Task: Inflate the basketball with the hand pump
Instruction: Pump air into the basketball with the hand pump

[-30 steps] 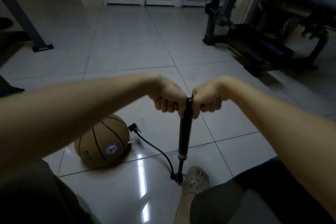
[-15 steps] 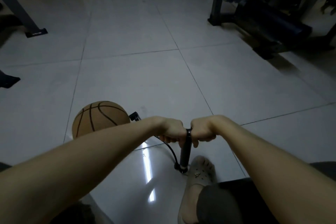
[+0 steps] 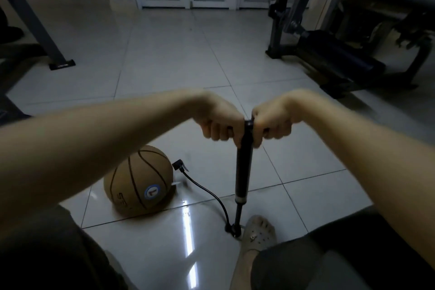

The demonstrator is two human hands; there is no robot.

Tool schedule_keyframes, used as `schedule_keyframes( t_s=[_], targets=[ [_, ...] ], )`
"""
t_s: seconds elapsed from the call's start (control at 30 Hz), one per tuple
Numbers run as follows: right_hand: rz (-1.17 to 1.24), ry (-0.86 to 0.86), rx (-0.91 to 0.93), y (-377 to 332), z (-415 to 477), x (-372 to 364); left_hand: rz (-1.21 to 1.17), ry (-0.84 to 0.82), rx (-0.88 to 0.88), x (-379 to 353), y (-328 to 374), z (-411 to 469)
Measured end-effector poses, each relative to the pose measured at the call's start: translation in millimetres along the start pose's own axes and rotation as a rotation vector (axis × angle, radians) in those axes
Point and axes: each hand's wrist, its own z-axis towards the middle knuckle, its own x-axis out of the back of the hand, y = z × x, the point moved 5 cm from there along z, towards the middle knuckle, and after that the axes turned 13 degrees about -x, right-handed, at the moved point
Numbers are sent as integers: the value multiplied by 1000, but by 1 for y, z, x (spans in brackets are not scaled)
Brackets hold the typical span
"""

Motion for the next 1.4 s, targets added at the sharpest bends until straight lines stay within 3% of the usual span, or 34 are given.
schedule_keyframes(
  t_s=[0.13,0.5,0.8,1.1,1.4],
  targets=[
    [-32,-24,-19,2,0,-7,44,-34,2,-3,0,3],
    [-65,-61,-67,20,138,-115,-38,11,53,-95,-114,108],
    [-133,-41,-104,15,101,-110,65,7,97,-90,-88,83],
    [-4,7,-16,-2,-11,1,46,-8,-18,6,5,-2],
    [-82,-109,-111,22,108,-94,25,-49,33,-74,-82,88]
  ],
)
